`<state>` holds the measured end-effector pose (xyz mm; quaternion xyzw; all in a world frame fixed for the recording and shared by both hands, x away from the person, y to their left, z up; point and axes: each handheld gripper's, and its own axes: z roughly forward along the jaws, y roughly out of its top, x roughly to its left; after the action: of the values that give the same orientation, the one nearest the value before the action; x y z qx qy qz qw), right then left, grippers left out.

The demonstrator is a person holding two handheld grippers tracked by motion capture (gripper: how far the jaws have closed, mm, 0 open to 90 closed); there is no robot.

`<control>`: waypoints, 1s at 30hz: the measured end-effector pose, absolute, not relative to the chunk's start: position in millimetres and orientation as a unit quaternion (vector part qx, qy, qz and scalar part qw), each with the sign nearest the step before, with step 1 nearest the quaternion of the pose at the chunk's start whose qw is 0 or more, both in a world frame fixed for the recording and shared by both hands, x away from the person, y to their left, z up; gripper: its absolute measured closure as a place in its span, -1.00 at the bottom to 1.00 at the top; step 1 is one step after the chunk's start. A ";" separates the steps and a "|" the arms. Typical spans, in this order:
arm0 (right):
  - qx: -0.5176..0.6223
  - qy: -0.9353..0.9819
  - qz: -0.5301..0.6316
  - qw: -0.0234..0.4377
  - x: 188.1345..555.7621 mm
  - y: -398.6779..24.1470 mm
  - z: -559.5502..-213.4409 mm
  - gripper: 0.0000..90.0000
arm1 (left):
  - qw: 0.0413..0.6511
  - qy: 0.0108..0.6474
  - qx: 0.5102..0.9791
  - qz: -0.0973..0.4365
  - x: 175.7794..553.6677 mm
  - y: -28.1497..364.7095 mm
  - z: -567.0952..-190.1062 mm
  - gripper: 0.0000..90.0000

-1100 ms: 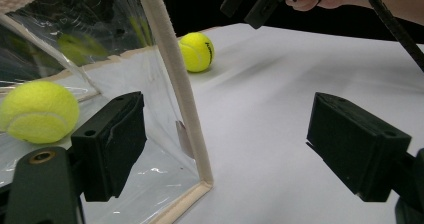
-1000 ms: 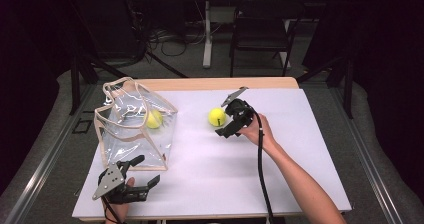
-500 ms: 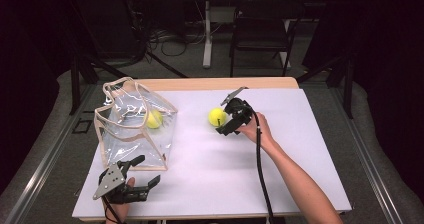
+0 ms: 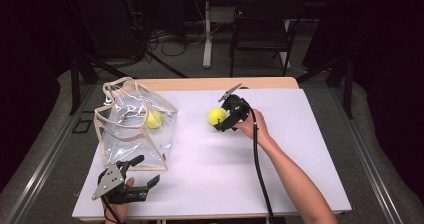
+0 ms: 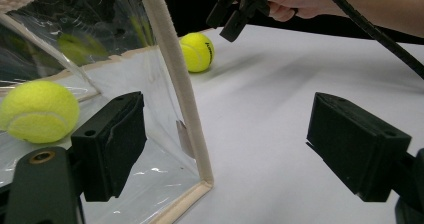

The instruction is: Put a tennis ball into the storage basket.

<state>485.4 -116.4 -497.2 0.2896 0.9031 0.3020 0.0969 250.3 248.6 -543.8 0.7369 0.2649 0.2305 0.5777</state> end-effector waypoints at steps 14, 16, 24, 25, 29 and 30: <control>0.304 0.897 0.308 0.092 499.6 -111.7 -499.2 -1.00 | 0.578 0.265 0.737 0.230 250.1 248.5 -543.9 -0.65; 0.303 0.898 0.307 0.089 500.7 -110.4 -501.5 -1.00 | 0.577 0.265 0.737 0.230 250.1 248.7 -544.0 -0.65; 0.314 0.896 0.304 0.081 504.3 -106.3 -508.1 -1.00 | 0.577 0.265 0.738 0.229 250.0 248.5 -544.2 -0.65; 0.310 0.897 0.303 0.082 505.9 -106.5 -508.4 -1.00 | 0.577 0.265 0.738 0.229 250.0 248.6 -544.2 -0.65; 0.315 0.894 0.308 0.082 508.5 -104.5 -511.4 -1.00 | 0.577 0.266 0.738 0.229 249.7 248.9 -544.3 -0.65; 0.316 0.896 0.303 0.080 508.8 -104.0 -511.4 -1.00 | 0.577 0.266 0.738 0.229 249.7 249.0 -544.3 -0.65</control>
<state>508.8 -104.0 -511.4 0.3160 0.8956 0.3027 0.0797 249.7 249.0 -544.3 0.7377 0.2658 0.2292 0.5767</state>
